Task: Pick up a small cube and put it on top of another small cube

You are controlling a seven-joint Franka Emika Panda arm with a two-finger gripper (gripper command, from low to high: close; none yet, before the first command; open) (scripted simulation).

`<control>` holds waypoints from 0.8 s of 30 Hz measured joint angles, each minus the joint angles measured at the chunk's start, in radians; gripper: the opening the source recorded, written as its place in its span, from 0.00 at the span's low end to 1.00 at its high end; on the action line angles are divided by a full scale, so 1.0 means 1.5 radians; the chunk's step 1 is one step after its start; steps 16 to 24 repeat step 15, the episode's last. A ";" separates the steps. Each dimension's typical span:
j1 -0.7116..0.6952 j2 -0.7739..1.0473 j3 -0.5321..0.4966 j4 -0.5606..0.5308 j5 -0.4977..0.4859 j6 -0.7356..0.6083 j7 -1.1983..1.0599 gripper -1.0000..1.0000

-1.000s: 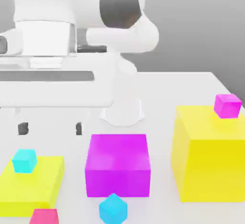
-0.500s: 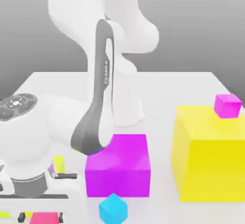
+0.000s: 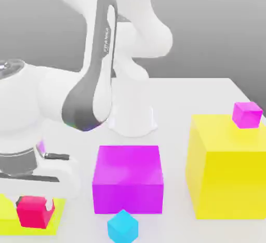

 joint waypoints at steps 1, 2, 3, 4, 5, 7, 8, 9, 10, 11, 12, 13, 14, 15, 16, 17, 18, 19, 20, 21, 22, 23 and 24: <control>-0.004 -0.024 -0.011 -0.016 -0.010 -0.008 0.021 0.00; -0.012 -0.049 -0.020 -0.031 -0.021 -0.015 0.043 0.00; -0.022 -0.073 -0.029 -0.047 -0.033 -0.023 0.065 0.00; -0.038 -0.098 -0.036 -0.063 -0.046 -0.030 0.089 0.00; -0.057 -0.123 -0.036 -0.079 -0.060 -0.038 0.112 0.00; -0.083 -0.173 -0.042 -0.110 -0.087 -0.054 0.160 0.00; -0.085 -0.176 -0.043 -0.120 -0.088 -0.046 0.168 0.00; -0.084 -0.165 -0.044 -0.127 -0.082 -0.028 0.168 0.00; -0.081 -0.147 -0.045 -0.133 -0.071 -0.006 0.162 0.00; -0.083 -0.125 -0.041 -0.137 -0.058 0.018 0.153 0.00; -0.085 -0.102 -0.037 -0.141 -0.042 0.044 0.142 0.00; -0.086 -0.090 -0.035 -0.143 -0.035 0.057 0.137 1.00; -0.086 -0.090 -0.035 -0.143 -0.035 0.057 0.137 1.00; -0.086 -0.090 -0.035 -0.143 -0.035 0.057 0.137 1.00; -0.086 -0.090 -0.035 -0.143 -0.035 0.057 0.137 1.00; -0.086 -0.090 -0.035 -0.143 -0.035 0.057 0.137 1.00; -0.086 -0.090 -0.035 -0.143 -0.035 0.057 0.137 1.00; -0.086 -0.090 -0.035 -0.143 -0.035 0.057 0.137 1.00; -0.086 -0.090 -0.035 -0.143 -0.035 0.057 0.137 1.00; -0.086 -0.090 -0.035 -0.143 -0.035 0.057 0.137 1.00; -0.086 -0.090 -0.035 -0.143 -0.035 0.057 0.137 1.00; -0.086 -0.090 -0.035 -0.143 -0.035 0.057 0.137 1.00; -0.086 -0.090 -0.035 -0.143 -0.035 0.057 0.137 1.00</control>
